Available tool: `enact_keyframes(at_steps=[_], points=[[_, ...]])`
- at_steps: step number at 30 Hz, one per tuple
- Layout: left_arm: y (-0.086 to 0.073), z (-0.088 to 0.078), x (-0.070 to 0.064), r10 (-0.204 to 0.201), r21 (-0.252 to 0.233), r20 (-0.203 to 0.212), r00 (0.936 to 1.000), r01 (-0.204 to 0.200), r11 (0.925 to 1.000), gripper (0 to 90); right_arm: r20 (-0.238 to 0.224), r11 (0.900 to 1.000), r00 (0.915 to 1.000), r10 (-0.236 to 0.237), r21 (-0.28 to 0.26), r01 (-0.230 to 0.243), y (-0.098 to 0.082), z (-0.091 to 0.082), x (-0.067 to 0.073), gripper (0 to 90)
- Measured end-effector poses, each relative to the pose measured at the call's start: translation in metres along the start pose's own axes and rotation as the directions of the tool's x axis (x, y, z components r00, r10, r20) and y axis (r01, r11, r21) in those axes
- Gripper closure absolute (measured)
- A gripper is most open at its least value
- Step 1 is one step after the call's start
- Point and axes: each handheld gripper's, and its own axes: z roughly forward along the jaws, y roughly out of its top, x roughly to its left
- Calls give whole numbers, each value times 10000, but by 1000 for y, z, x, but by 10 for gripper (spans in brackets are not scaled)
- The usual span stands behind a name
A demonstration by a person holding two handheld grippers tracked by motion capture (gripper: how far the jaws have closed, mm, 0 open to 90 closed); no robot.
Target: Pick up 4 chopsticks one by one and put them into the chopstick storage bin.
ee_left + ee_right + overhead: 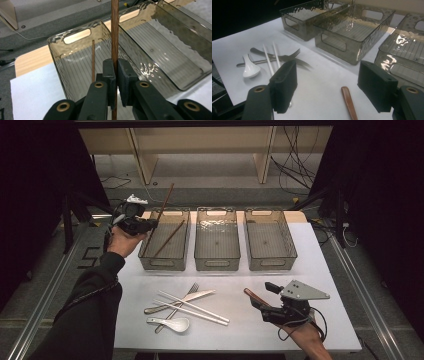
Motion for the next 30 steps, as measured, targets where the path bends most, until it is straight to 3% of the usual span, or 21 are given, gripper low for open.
enact_keyframes(at_steps=[2, 14, 20, 30], points=[[2, 4, 1, 93, 86, -67, 9999, -93, 9999, 840, -8, 10000, 10000, -5, -4, 5, 0, 0, 0, 325], [-1, 22, 19, -276, -56, -362, 9990, 274, 9996, 840, -29, 10000, 10000, 2, -3, -2, 0, 0, 0, 325], [-4, 29, 20, -140, 15, -359, 9993, 141, 9999, 839, -17, 10000, 10000, -35, -1, 35, 0, 0, 0, 326], [-9, 37, 22, -248, 61, -391, 9989, 250, 9997, 838, -28, 10000, 10000, -10, 15, 10, 0, 0, 0, 326]])
